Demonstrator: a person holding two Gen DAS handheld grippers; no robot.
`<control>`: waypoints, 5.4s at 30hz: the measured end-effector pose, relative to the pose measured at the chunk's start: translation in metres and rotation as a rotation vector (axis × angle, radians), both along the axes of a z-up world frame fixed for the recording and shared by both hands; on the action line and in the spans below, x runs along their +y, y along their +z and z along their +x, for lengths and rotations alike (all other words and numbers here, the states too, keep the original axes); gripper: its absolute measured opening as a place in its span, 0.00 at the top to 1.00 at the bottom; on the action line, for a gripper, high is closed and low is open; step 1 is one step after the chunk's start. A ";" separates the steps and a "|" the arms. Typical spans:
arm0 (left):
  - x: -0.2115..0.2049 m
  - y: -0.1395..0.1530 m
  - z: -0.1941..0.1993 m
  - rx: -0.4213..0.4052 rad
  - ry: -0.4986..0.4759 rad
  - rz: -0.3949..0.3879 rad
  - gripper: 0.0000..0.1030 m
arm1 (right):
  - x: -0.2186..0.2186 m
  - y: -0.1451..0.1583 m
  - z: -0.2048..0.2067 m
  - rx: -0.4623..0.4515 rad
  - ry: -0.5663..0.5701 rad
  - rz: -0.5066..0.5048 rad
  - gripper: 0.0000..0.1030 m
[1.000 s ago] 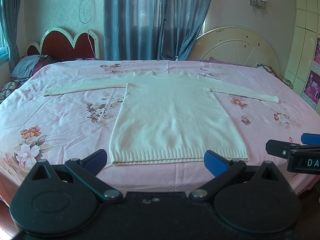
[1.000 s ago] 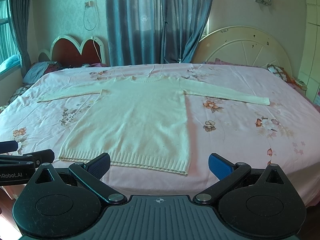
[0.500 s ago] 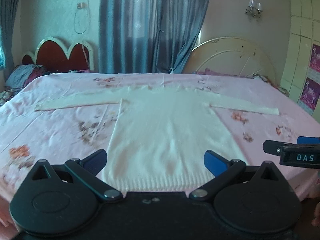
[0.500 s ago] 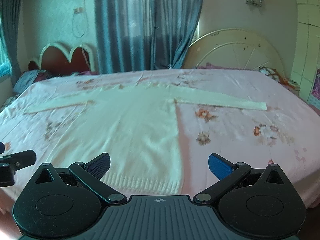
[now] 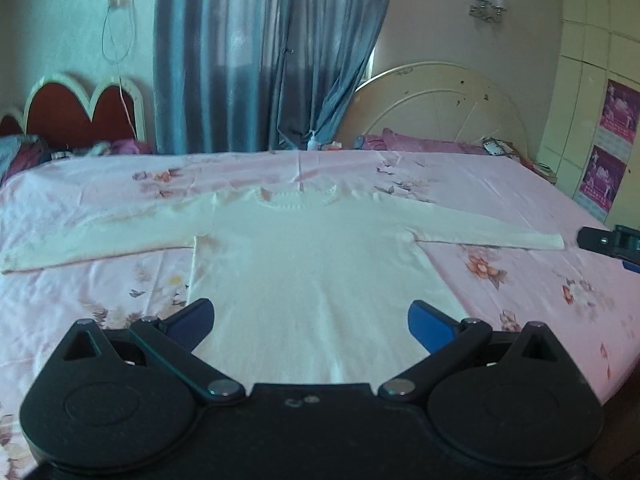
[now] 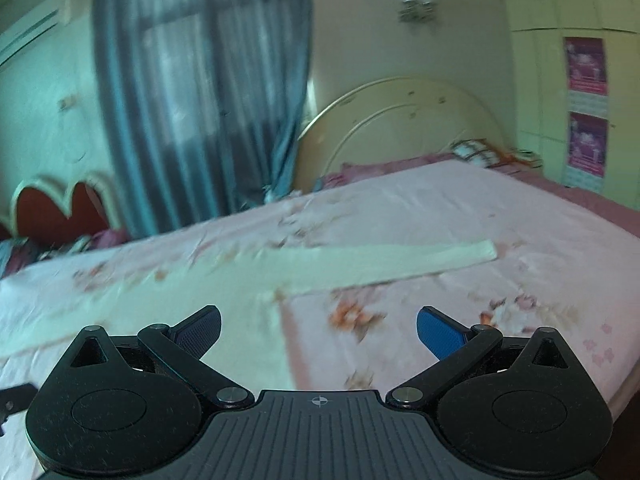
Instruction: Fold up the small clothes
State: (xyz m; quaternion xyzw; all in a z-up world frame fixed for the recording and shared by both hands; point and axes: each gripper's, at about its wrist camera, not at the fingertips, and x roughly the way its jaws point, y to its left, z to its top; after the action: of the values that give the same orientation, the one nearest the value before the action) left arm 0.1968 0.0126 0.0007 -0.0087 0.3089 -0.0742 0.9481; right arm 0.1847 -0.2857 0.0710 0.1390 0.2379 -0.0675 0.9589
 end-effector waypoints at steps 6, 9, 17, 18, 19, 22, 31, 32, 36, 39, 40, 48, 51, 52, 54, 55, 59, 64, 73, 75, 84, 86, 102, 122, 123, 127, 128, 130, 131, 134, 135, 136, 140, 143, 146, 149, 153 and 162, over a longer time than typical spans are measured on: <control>-0.019 -0.012 0.051 0.013 -0.039 -0.053 0.00 | -0.056 -0.013 0.047 -0.006 -0.087 0.010 0.01; -0.036 -0.019 0.078 0.020 -0.029 -0.070 0.00 | -0.092 -0.028 0.074 0.000 -0.121 0.028 0.03; -0.099 -0.038 0.154 0.100 -0.017 -0.045 0.03 | -0.225 -0.100 0.161 0.117 -0.258 0.225 0.43; -0.106 -0.039 0.161 0.106 -0.014 -0.040 0.03 | -0.240 -0.110 0.169 0.131 -0.275 0.252 0.46; -0.115 -0.040 0.170 0.111 -0.009 -0.029 0.03 | -0.252 -0.120 0.175 0.145 -0.290 0.279 0.55; -0.136 -0.043 0.185 0.128 -0.006 -0.004 0.03 | -0.285 -0.144 0.185 0.166 -0.329 0.364 0.57; -0.168 -0.049 0.206 0.176 -0.015 0.060 0.02 | -0.318 -0.176 0.190 0.107 -0.354 0.549 0.57; -0.170 -0.050 0.209 0.180 -0.013 0.061 0.02 | -0.320 -0.177 0.190 0.095 -0.353 0.560 0.57; -0.172 -0.049 0.215 0.176 -0.008 0.063 0.02 | -0.326 -0.175 0.183 0.104 -0.340 0.566 0.93; -0.167 -0.047 0.217 0.165 -0.002 0.062 0.01 | -0.317 -0.161 0.182 0.097 -0.330 0.460 0.93; -0.164 -0.047 0.217 0.166 0.002 0.064 0.01 | -0.316 -0.163 0.187 0.126 -0.338 0.451 0.93; -0.114 -0.057 0.220 0.176 0.055 0.024 0.01 | -0.293 -0.130 0.191 0.104 -0.297 0.413 0.93; -0.090 -0.064 0.222 0.186 0.069 0.003 0.01 | -0.247 -0.104 0.210 0.100 -0.161 0.309 0.93; -0.080 -0.067 0.222 0.194 0.069 -0.005 0.01 | -0.229 -0.096 0.216 0.099 -0.111 0.279 0.93; -0.059 -0.073 0.223 0.205 0.066 -0.018 0.01 | -0.183 -0.080 0.228 0.104 0.020 0.211 0.93; -0.048 -0.076 0.223 0.206 0.070 -0.017 0.01 | -0.154 -0.074 0.235 0.110 0.089 0.171 0.93; 0.005 -0.077 0.216 0.208 0.123 -0.032 0.02 | -0.043 -0.065 0.254 0.112 0.325 0.071 0.93; 0.068 -0.076 0.207 0.234 0.149 -0.104 0.19 | 0.071 -0.089 0.276 0.140 0.512 0.021 0.93; 0.102 -0.078 0.203 0.232 0.169 -0.113 0.08 | 0.139 -0.122 0.262 0.162 0.575 -0.013 0.24; 0.097 -0.079 0.208 0.224 0.152 -0.130 0.05 | 0.132 -0.115 0.249 0.135 0.578 -0.027 0.24; 0.031 -0.107 0.277 0.285 -0.021 -0.281 0.40 | 0.039 -0.118 0.232 0.271 0.363 0.077 0.77; 0.017 -0.118 0.294 0.306 -0.033 -0.303 0.40 | 0.022 -0.123 0.234 0.295 0.324 0.109 0.77; 0.055 -0.099 0.321 0.166 0.029 -0.257 0.96 | -0.017 -0.143 0.256 0.307 0.210 0.292 0.77; 0.144 -0.126 0.314 0.192 0.195 -0.293 0.96 | 0.002 -0.143 0.268 0.307 0.269 0.122 0.77; 0.147 -0.127 0.313 0.193 0.203 -0.291 0.96 | 0.003 -0.144 0.269 0.308 0.270 0.111 0.77; 0.149 -0.137 0.311 0.220 0.195 -0.262 0.96 | 0.005 -0.144 0.269 0.310 0.275 0.097 0.77; 0.149 -0.140 0.311 0.223 0.194 -0.257 0.96 | 0.005 -0.144 0.269 0.310 0.276 0.097 0.77; 0.149 -0.144 0.311 0.221 0.193 -0.253 0.96 | 0.003 -0.144 0.268 0.304 0.266 0.092 0.77; 0.149 -0.144 0.311 0.219 0.194 -0.252 0.96 | 0.002 -0.144 0.268 0.302 0.258 0.087 0.77; 0.151 -0.142 0.310 0.206 0.206 -0.260 0.96 | -0.008 -0.146 0.269 0.307 0.201 0.101 0.81; 0.152 -0.141 0.310 0.201 0.210 -0.256 0.96 | -0.010 -0.145 0.270 0.312 0.207 0.114 0.83; 0.152 -0.142 0.310 0.203 0.207 -0.255 0.96 | -0.013 -0.144 0.271 0.319 0.234 0.131 0.83; 0.154 -0.139 0.307 0.197 0.181 -0.236 0.73 | -0.023 -0.125 0.262 0.239 0.260 0.148 0.83; 0.155 -0.136 0.307 0.165 0.171 -0.206 0.51 | -0.026 -0.120 0.270 0.205 0.263 0.167 0.83; 0.155 -0.138 0.320 0.177 0.157 -0.202 0.52 | -0.027 -0.120 0.293 0.190 0.256 0.206 0.83; 0.152 -0.143 0.336 0.202 0.129 -0.196 0.58 | -0.028 -0.121 0.319 0.180 0.249 0.230 0.83; 0.151 -0.142 0.343 0.194 0.095 -0.204 0.94 | -0.011 -0.121 0.333 0.187 0.359 0.195 0.83; 0.152 -0.147 0.327 0.146 0.099 -0.171 0.80 | -0.008 -0.127 0.337 0.235 0.319 0.080 0.83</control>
State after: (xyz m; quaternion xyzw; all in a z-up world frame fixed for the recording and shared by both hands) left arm 0.5236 0.1642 -0.1463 -0.1105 0.3689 -0.0525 0.9214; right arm 0.5217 -0.2936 -0.0561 0.1285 0.3697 0.0790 0.9168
